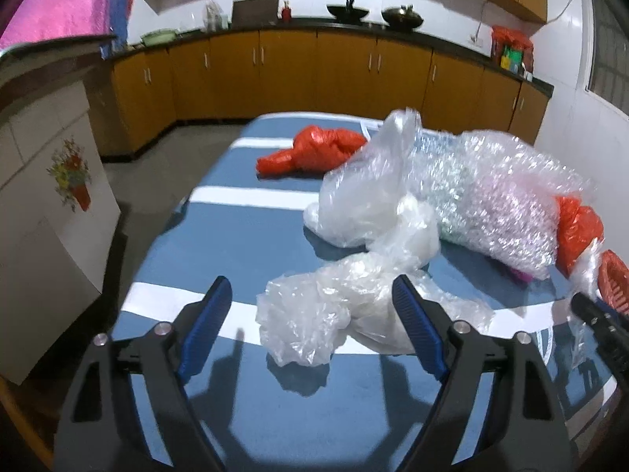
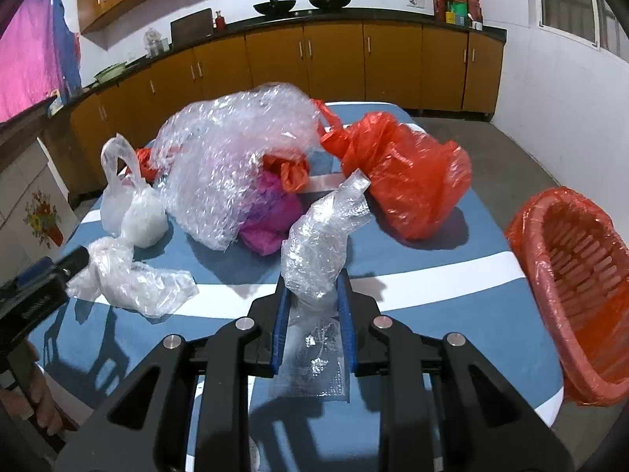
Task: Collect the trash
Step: 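Grasp clear plastic wrap with the right tool while the left tool grasps a clear bag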
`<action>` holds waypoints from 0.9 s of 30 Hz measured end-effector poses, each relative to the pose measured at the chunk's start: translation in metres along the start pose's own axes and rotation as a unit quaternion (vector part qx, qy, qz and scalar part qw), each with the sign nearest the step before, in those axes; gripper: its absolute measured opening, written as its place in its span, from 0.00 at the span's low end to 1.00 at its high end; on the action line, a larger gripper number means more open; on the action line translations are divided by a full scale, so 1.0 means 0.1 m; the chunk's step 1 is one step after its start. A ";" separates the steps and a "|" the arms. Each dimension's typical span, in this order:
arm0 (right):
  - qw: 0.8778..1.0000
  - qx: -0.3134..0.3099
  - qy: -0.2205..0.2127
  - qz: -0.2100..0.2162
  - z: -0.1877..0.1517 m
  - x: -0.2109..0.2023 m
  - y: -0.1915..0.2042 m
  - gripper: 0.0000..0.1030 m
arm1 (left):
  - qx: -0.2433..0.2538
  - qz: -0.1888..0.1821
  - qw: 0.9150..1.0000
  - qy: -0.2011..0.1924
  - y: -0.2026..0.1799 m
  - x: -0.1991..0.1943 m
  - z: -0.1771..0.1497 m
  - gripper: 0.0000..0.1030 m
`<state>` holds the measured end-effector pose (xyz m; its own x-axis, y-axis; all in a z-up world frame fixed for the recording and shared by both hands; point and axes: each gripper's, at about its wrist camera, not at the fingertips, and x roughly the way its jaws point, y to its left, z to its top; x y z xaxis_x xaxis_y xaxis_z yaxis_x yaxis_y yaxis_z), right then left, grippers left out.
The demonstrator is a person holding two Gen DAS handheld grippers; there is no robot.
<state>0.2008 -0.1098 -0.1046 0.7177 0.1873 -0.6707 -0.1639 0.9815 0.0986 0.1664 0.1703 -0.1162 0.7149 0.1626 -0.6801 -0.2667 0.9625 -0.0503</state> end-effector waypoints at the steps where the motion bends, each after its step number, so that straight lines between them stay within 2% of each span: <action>1: 1.000 0.000 -0.001 0.000 0.00 0.00 0.00 0.23 | 0.001 -0.007 1.000 0.008 0.01 0.04 -0.01 0.75; 9: 1.000 -0.001 0.001 0.003 0.03 -0.02 -0.02 0.23 | 0.025 -0.055 0.998 0.022 -0.06 0.11 -0.04 0.52; 15: 1.000 -0.002 -0.003 0.002 0.03 -0.07 -0.02 0.23 | 0.007 -0.078 0.996 0.034 0.01 0.14 -0.10 0.54; 17: 1.000 -0.003 -0.004 0.001 0.03 -0.08 -0.02 0.23 | 0.008 -0.085 0.996 0.034 0.01 0.15 -0.09 0.49; 19: 1.000 -0.003 -0.006 0.001 0.03 -0.09 -0.03 0.23 | 0.016 -0.100 0.994 0.032 -0.02 0.15 -0.08 0.31; 20: 1.000 -0.003 -0.007 0.001 0.03 -0.10 -0.03 0.23 | 0.020 -0.101 0.994 0.030 -0.03 0.15 -0.07 0.29; 24: 1.000 -0.003 -0.010 0.000 0.03 -0.14 -0.05 0.23 | 0.027 -0.105 0.994 0.028 -0.06 0.11 -0.07 0.09; 27: 1.000 -0.001 -0.013 0.000 0.03 -0.17 -0.06 0.23 | 0.022 -0.111 0.993 0.028 -0.05 0.06 -0.09 0.07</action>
<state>0.1917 -0.1192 -0.0917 0.7348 0.1887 -0.6515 -0.1653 0.9814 0.0978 0.1664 0.1643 -0.1269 0.7162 -0.0664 -0.6948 -0.0761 0.9821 -0.1723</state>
